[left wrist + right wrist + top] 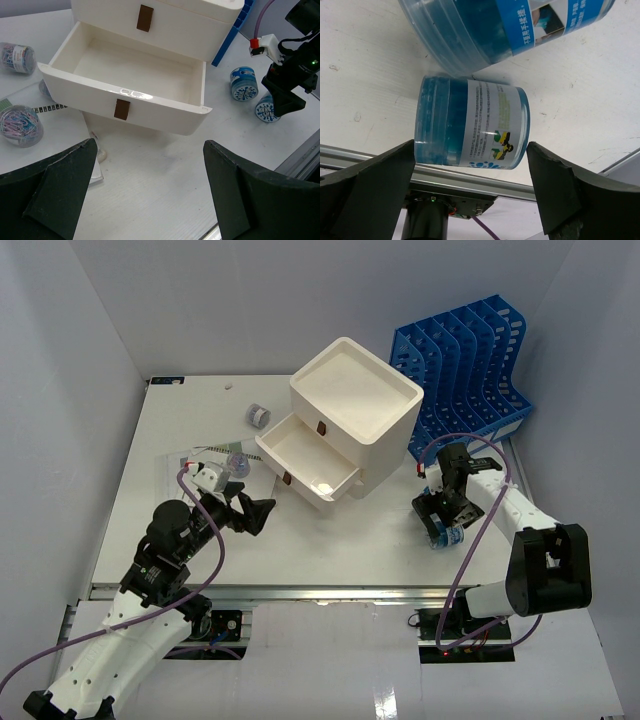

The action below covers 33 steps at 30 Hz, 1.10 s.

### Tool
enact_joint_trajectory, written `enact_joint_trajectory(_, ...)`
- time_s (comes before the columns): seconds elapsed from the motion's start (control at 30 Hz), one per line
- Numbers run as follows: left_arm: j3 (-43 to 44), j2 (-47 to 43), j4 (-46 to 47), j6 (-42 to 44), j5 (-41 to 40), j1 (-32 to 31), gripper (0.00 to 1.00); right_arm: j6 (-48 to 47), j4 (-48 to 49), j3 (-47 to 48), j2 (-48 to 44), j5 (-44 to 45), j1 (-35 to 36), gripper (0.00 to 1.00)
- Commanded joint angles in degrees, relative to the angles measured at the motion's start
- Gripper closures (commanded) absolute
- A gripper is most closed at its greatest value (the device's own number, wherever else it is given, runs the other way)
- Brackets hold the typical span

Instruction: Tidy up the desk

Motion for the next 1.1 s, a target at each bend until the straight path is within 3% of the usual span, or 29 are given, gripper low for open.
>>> enact_joint_trajectory(0.0,0.0,-0.7,1.2,0.7,-0.8,0.0,0.02,-0.5,-1.6,0.3,-1.4,-1.0,-0.4,0.15)
enact_joint_trajectory(0.27,-0.1,-1.3,1.3,0.7,-1.2,0.1,0.02,-3.1,-2.4,1.2,-3.5,-5.9,-0.3,0.61)
enact_joint_trajectory(0.47,-0.2,-1.8,1.1,0.8,-1.4,0.0,0.02,-10.2,-6.7,6.5,-7.8,-12.7,-0.3,0.82)
enact_joint_trajectory(0.73,-0.3,-2.2,1.6,1.0,-2.2,0.0,0.02,-21.8,-12.6,13.7,-14.6,-27.6,3.2,0.91)
enact_joint_trajectory(0.97,-0.6,-3.8,1.9,1.1,-3.9,0.0,0.02,-22.4,-11.5,25.5,-9.8,-35.1,12.8,0.92)
enact_joint_trajectory(1.07,-1.0,-5.2,2.0,1.2,-5.5,0.1,0.02,-18.8,-7.6,32.5,-5.6,-35.6,20.1,0.92)
